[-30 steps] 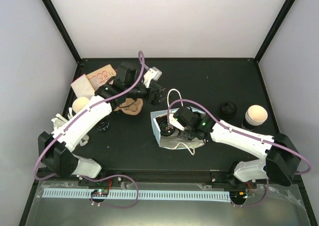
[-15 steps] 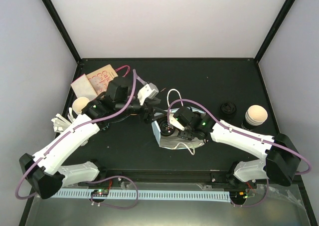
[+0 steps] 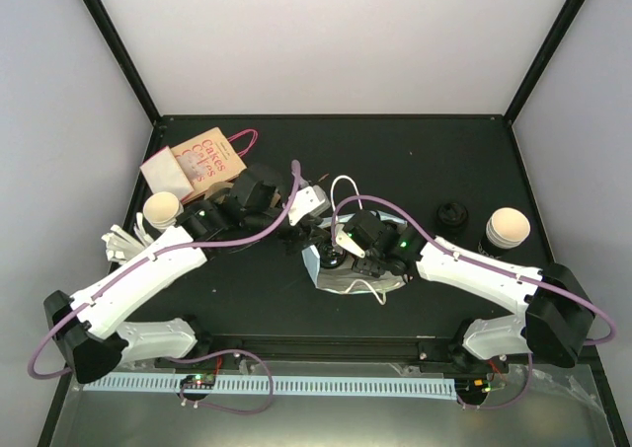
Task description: Pack the takeout coffee
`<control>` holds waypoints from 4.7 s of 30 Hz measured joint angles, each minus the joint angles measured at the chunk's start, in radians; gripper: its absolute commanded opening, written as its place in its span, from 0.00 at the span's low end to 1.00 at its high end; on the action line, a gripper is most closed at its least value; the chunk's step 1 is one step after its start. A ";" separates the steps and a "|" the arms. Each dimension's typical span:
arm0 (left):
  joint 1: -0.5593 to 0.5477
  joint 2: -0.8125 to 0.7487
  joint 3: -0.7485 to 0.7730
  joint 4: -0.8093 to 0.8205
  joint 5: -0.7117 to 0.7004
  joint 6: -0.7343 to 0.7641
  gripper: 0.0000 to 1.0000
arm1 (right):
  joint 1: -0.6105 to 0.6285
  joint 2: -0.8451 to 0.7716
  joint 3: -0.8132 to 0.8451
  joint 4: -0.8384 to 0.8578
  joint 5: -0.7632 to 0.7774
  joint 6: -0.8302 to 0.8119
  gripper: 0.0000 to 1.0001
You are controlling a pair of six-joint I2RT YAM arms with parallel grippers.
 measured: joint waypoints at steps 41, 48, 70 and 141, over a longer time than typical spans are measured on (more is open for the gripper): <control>-0.002 0.157 0.187 -0.123 -0.186 -0.006 0.02 | -0.010 -0.087 0.172 -0.151 -0.121 0.034 1.00; 0.073 0.209 0.218 -0.144 -0.149 -0.044 0.02 | -0.010 -0.100 0.265 -0.216 -0.140 0.105 1.00; 0.228 0.388 0.326 -0.093 0.036 -0.174 0.02 | -0.033 -0.077 0.613 -0.267 0.151 0.493 1.00; 0.494 -0.244 0.058 -0.631 -0.954 -0.824 0.99 | -0.251 -0.447 -0.294 0.197 0.099 1.030 1.00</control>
